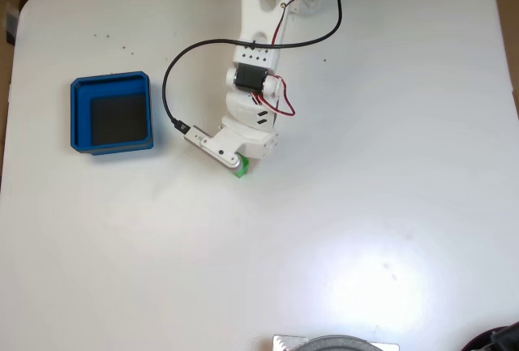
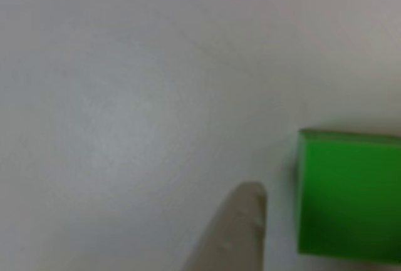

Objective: Pick up green cube and drop it in the blue box

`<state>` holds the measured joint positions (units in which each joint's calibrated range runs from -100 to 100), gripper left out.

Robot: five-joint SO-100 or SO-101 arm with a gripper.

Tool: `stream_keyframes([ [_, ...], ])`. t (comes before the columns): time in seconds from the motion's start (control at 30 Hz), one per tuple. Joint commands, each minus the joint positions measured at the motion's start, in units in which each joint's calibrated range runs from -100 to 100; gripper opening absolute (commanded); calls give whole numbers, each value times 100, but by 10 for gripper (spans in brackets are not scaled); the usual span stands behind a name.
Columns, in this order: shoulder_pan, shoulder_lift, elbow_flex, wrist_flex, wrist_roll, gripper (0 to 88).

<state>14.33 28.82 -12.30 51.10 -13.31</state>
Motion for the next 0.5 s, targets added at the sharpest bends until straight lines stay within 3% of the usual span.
stream_keyframes([
  [0.0, 56, -23, -296, -124, 0, 262],
  [0.47, 56, 136, -296, -328, 5, 253],
])
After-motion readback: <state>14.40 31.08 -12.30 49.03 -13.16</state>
